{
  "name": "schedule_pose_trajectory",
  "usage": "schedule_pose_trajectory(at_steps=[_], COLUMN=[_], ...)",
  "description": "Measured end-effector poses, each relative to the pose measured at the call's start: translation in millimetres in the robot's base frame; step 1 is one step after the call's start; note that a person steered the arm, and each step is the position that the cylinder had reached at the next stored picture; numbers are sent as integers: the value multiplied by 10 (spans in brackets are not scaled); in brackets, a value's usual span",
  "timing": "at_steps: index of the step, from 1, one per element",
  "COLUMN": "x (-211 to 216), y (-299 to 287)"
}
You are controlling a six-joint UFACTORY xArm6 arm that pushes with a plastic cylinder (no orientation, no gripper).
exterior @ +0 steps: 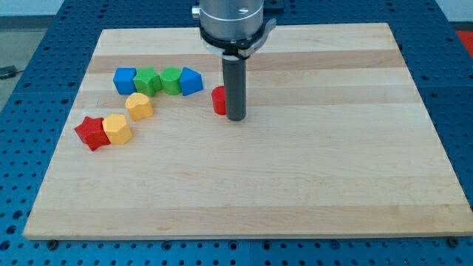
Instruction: Push the red star to the bottom of the yellow hexagon
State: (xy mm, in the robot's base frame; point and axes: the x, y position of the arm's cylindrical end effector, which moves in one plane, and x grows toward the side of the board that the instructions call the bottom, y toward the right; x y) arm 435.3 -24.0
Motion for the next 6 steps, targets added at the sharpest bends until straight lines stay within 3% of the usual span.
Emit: schedule_pose_trajectory(at_steps=[1,3,4,5,6], x=[385,965,669,114,169], y=[-643,-2540,-2808,-2791,-2633])
